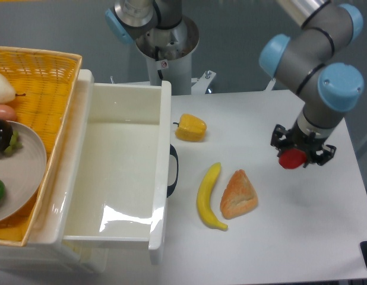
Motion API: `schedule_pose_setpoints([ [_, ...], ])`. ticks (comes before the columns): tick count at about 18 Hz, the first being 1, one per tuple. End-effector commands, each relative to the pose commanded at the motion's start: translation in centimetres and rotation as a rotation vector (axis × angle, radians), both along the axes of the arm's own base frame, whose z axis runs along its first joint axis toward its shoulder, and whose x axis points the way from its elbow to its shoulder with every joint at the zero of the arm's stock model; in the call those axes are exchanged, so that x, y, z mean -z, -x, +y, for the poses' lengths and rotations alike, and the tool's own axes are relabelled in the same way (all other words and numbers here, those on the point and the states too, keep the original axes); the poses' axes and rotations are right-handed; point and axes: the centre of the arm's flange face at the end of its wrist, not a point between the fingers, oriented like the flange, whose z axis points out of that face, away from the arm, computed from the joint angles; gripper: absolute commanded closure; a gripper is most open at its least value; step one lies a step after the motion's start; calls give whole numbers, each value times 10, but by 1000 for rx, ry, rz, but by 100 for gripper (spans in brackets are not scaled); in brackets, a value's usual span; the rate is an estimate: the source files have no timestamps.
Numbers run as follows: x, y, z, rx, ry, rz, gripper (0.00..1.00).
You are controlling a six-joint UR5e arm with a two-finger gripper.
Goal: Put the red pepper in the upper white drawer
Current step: 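Carry the held red pepper up and over toward the open white drawer, then lower the red pepper down into the white drawer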
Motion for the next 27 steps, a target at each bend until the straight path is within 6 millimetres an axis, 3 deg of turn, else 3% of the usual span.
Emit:
schedule_pose_setpoints([
  [8, -87, -100, 32, -60, -95, -5, 90],
  [13, -119, -127, 30, -56, -157, 9, 90],
  [17, -124, -147, 48, -12, -190, 2, 89],
  [23, -122, -198, 99, 133, -223, 17, 90],
  [26, -109, -216, 129, 264, -259, 6, 90],
  [27, -107, -216, 130, 292, -261, 6, 90],
])
